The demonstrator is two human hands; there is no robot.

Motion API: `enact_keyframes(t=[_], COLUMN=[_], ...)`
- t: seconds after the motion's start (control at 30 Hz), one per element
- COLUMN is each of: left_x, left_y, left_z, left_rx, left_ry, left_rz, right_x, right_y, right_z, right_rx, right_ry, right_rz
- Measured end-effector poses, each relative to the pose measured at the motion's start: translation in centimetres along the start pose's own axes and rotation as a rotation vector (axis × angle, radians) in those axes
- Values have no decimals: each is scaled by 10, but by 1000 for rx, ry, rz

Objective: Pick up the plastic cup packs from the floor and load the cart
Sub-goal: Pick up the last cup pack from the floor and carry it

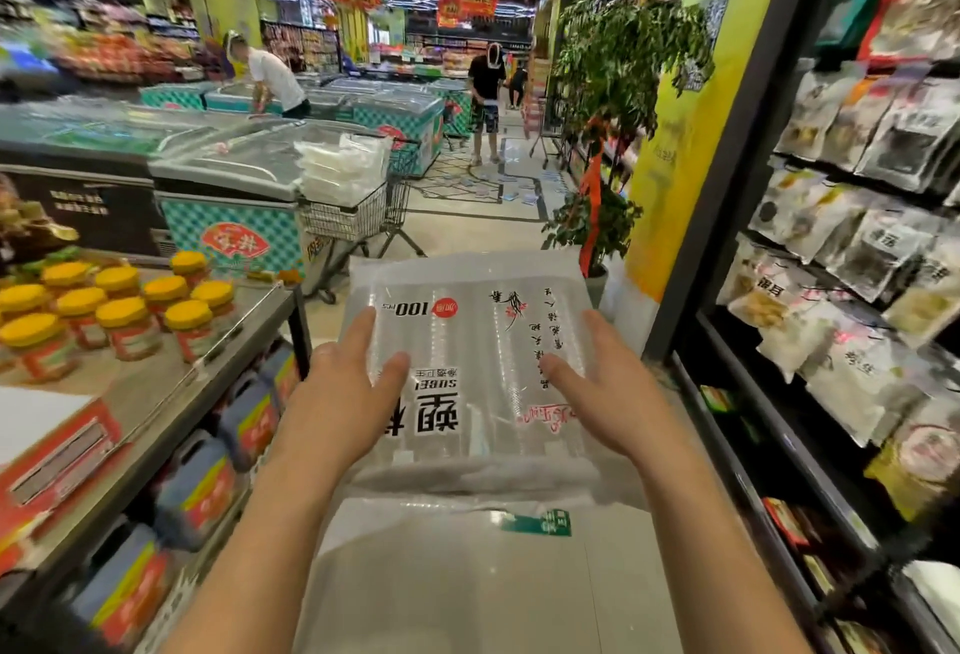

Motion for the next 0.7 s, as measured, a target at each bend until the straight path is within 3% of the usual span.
enact_keyframes(t=[0.4,0.7], left_x=[333,555], left_y=[-7,11], left_z=[33,120], left_rx=[84,106], left_ry=[2,-6], left_rz=[5,-6], right_x=[311,528], right_y=[30,112], right_z=[113,178], right_rx=[21,62], right_ry=[-24,-34], right_rz=[72,56])
Point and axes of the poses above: each hand's wrist, its own x-axis towards the middle knuckle, its own z-axis out of the palm, y = z × x, the point moved 9 cm from there along x, towards the middle knuckle, and after that the axes turned 7 degrees about -z, right-handed, at the moved point
